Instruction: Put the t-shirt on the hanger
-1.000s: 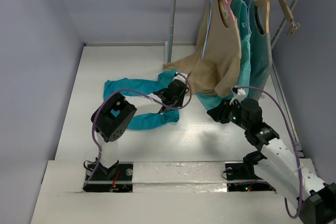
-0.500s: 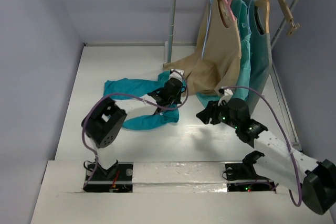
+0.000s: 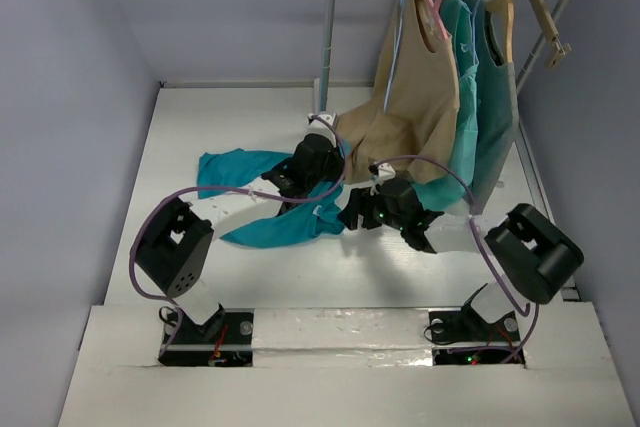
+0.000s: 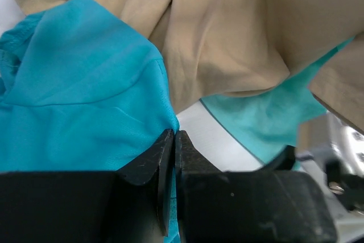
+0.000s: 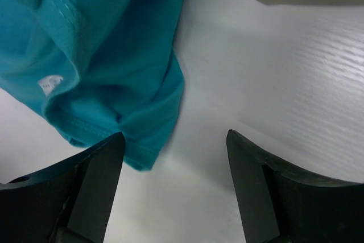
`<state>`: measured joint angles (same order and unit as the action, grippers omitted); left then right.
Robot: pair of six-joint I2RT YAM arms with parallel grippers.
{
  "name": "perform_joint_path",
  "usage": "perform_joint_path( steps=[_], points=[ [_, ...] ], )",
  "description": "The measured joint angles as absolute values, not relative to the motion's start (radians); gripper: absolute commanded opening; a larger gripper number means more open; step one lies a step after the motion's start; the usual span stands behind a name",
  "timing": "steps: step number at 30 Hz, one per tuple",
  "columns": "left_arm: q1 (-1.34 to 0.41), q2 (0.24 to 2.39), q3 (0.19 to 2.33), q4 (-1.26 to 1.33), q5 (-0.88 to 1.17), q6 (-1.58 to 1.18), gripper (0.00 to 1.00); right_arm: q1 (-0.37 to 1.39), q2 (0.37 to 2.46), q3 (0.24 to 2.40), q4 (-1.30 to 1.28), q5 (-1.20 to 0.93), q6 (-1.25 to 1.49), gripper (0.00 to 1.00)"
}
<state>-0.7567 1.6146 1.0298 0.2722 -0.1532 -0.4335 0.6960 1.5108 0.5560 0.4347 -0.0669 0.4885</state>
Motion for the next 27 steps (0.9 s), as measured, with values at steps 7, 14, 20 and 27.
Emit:
perform_joint_path(
  steps=[7, 14, 20, 27],
  points=[
    [-0.749, 1.614, 1.03, 0.265, -0.139, -0.436, 0.0, 0.712, 1.543, 0.558, 0.586, -0.088, 0.509, 0.68],
    [-0.743, 1.61, 1.03, 0.265, -0.131, -0.447, 0.0, 0.735, 1.43, 0.544, 0.623, -0.058, 0.513, 0.71],
    [-0.743, 1.589, 1.029, 0.265, -0.132, -0.453, 0.0, 0.735, 1.496, 0.58, 0.634, 0.026, 0.527, 0.54],
    [-0.743, 1.541, 1.005, 0.263, -0.128, -0.461, 0.0, 0.735, 1.579, 0.599, 0.659, 0.063, 0.546, 0.36]
  ],
)
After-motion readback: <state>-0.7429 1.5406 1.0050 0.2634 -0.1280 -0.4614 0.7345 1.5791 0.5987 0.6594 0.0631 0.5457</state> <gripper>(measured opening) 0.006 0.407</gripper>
